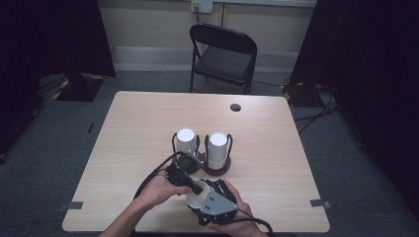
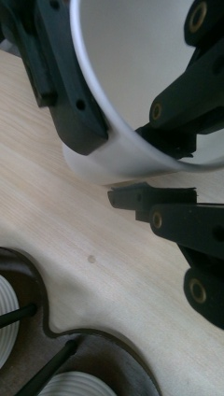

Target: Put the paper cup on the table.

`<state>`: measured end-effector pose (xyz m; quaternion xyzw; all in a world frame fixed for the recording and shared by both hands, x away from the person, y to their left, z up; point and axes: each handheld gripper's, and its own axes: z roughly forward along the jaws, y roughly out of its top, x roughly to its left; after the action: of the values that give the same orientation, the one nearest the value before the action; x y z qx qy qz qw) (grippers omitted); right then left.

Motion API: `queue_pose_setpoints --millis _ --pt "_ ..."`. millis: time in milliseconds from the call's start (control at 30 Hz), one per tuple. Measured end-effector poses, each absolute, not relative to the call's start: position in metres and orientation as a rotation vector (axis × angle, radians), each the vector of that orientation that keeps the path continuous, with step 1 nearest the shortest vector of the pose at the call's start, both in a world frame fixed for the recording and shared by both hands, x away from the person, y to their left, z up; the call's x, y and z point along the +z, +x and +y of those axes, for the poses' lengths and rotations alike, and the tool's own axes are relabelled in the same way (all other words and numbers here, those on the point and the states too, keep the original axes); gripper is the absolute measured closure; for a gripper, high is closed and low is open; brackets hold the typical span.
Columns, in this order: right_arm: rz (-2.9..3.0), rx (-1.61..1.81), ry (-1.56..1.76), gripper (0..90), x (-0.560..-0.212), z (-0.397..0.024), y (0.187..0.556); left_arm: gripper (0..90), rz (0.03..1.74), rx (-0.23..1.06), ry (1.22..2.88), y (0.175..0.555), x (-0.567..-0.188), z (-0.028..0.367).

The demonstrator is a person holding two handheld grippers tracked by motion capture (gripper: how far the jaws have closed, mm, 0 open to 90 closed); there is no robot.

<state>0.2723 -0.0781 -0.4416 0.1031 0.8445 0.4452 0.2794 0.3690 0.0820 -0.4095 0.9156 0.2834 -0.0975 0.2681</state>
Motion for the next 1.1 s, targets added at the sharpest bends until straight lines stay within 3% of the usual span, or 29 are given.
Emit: queue_pose_setpoints --millis 300,633,1100 --pt "2.27 1.219 0.317 23.0 -0.439 -0.081 0.274 63.9 0.762 -0.217 2.441 0.366 -0.406 0.083" --pt "2.256 1.246 0.384 23.0 -0.434 -0.092 0.277 44.1 0.772 -0.062 2.38 0.361 -0.398 0.088" --pt "2.268 1.27 0.487 23.1 -0.434 -0.103 0.289 29.8 0.83 0.033 2.201 0.358 -0.395 0.106"
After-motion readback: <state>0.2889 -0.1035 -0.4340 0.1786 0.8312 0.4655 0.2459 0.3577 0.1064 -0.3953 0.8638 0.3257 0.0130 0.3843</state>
